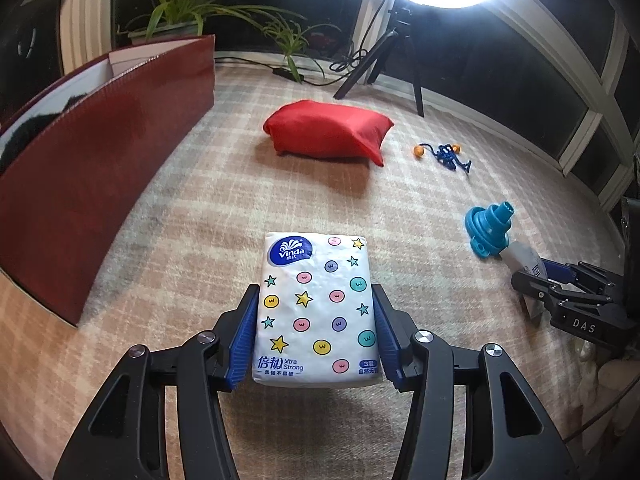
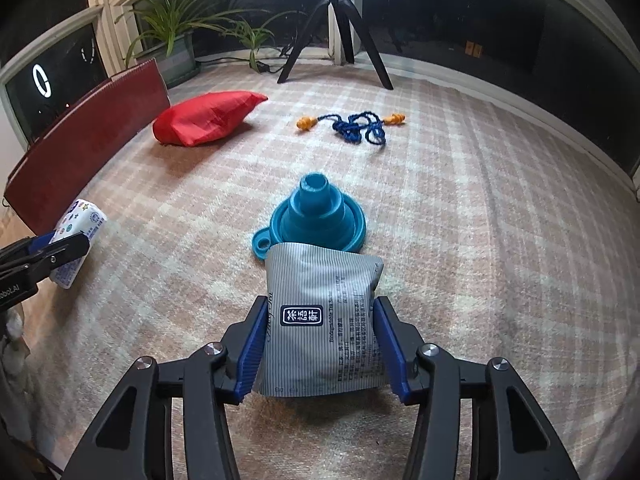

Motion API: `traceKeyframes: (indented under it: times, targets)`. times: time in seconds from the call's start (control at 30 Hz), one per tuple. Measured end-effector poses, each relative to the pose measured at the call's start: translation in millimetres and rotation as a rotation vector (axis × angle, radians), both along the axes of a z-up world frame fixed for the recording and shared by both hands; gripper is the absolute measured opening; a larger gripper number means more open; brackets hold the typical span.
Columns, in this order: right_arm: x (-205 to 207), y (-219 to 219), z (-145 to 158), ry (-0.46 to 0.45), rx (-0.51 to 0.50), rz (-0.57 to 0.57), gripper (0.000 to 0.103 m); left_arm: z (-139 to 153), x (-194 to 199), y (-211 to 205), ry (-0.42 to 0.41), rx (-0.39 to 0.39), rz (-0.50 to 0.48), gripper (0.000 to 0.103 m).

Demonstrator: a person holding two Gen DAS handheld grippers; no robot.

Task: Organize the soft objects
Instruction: 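Carry the tissue pack and grey bag with both tools to the box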

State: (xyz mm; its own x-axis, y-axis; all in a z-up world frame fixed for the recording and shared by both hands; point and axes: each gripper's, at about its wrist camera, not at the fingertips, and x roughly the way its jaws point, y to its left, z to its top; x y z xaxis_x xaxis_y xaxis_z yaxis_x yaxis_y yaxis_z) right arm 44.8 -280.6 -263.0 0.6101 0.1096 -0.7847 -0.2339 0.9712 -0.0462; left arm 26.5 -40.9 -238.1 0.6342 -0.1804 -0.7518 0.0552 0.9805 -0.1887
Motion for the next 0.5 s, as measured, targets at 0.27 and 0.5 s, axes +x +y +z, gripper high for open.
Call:
traceKeyframes:
  times: [0.27,0.5]
  targets:
    - [0.6,7.0,18.0,-0.027,0.006,0.011,0.047,13.8,0.7,1.7,-0.017,-0.004,-0.01,0.051]
    - [-1.0,27.0,43.3,-0.07,0.02,0.039,0.047,32.8,-1.5,14.8,-0.048,-0.007,-0.006,0.051]
